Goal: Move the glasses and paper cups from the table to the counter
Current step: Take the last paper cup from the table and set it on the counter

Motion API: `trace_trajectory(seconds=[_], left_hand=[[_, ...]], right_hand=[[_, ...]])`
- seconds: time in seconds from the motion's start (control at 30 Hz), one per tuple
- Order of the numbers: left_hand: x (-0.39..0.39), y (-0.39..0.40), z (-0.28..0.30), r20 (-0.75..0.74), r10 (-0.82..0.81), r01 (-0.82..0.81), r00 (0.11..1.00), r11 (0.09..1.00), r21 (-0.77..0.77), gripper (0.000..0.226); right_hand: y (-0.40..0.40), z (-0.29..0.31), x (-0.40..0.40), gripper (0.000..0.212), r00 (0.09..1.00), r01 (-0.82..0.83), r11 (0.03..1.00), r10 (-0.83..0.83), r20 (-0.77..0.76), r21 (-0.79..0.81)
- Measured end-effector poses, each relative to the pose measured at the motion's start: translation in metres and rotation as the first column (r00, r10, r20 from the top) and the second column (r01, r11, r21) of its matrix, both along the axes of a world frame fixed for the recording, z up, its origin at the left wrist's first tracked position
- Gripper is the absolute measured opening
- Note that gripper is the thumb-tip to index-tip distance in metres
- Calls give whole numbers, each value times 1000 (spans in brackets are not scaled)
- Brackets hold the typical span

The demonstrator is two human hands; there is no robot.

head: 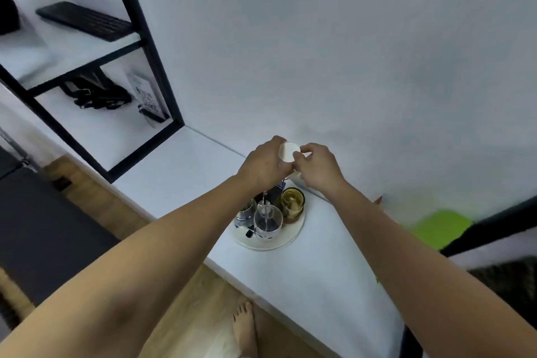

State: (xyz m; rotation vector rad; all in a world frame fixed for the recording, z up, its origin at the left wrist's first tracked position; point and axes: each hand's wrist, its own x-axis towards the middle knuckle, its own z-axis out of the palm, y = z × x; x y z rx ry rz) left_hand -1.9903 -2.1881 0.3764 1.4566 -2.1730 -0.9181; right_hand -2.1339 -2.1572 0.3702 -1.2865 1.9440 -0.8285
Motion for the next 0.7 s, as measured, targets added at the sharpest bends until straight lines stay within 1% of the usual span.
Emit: trace_trajectory(seconds=[0.1, 0.2, 0.27, 0.37, 0.43, 0.5, 0.63, 0.7], left_hand=[[-2, -31, -28, 55, -52, 49, 997, 997, 58, 50], [-3, -52, -55, 126, -130, 116, 983, 987, 109, 48], [-5, -62, -70, 156, -164, 144, 974, 981, 127, 47], [-12, -74, -83, 228, -192, 167, 955, 978, 123, 50], [-16, -81, -93, 333, -218, 193, 917, 975, 107, 55], [-20, -88, -102, 434, -257, 231, 864, 967, 112, 56], [-26, -95, -117, 484, -380, 284, 788, 922, 262, 58], [-28, -97, -123, 515, -402, 310, 757, 915, 258, 55]], right_hand=[[-24, -32, -3, 37, 1000, 11, 996, -13, 19, 91], [-39, -57, -5, 34, 997, 49, 983, -60, 58, 178], [-45, -71, -5, 34, 994, 64, 974, -82, 73, 219], [-52, -85, -4, 38, 994, 73, 968, -91, 67, 240], [-56, -93, -5, 40, 996, 72, 965, -85, 40, 251], [-57, -99, -5, 35, 996, 72, 959, -84, 31, 273], [-52, -113, -1, 21, 999, 28, 938, -35, 13, 345], [-50, -118, -1, 21, 1000, 18, 934, -24, 11, 357]])
